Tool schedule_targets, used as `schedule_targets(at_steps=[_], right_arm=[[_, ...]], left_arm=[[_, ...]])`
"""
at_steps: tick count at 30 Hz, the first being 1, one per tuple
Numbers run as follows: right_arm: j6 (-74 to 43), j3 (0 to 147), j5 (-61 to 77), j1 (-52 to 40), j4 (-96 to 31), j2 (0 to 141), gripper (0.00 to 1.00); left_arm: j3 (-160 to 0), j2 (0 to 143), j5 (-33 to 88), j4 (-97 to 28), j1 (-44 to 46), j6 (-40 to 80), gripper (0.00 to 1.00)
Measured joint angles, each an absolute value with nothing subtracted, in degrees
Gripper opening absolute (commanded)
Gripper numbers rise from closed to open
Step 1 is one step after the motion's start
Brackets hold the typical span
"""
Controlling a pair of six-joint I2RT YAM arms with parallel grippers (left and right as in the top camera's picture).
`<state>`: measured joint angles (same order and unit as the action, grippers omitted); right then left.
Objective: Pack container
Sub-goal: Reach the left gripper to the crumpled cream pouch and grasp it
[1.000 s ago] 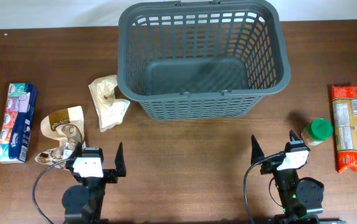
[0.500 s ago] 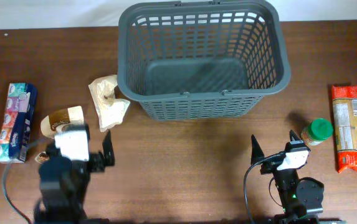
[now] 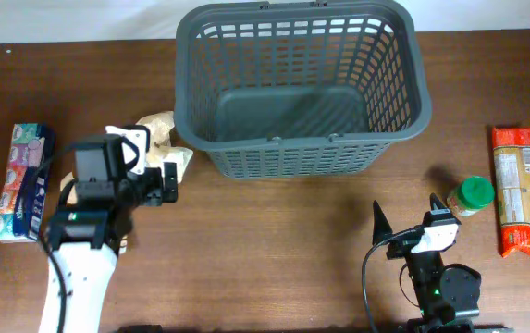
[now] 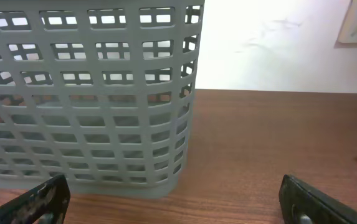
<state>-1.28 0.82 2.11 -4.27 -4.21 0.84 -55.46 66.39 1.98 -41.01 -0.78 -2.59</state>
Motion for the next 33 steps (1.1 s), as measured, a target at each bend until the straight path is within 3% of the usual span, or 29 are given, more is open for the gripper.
schedule_targets(at_steps=[13,21,33], right_arm=[[-1.32,0.82,2.09,-4.27,-4.21,0.84,0.99],[-1.28,0.82,2.11,-4.27,-4.23,0.84,0.99],[-1.30,0.82,2.11,-4.27,-4.23,0.84,0.99]], left_arm=[[-55.46,69.23,4.71,-34.52,-0.78,-2.00,0.99],[-55.79,71.37,4.56,-32.18,-1.13,8.56,0.99],[-71.24,86.76,4.56,-45.25,-4.01,18.52,0.99]])
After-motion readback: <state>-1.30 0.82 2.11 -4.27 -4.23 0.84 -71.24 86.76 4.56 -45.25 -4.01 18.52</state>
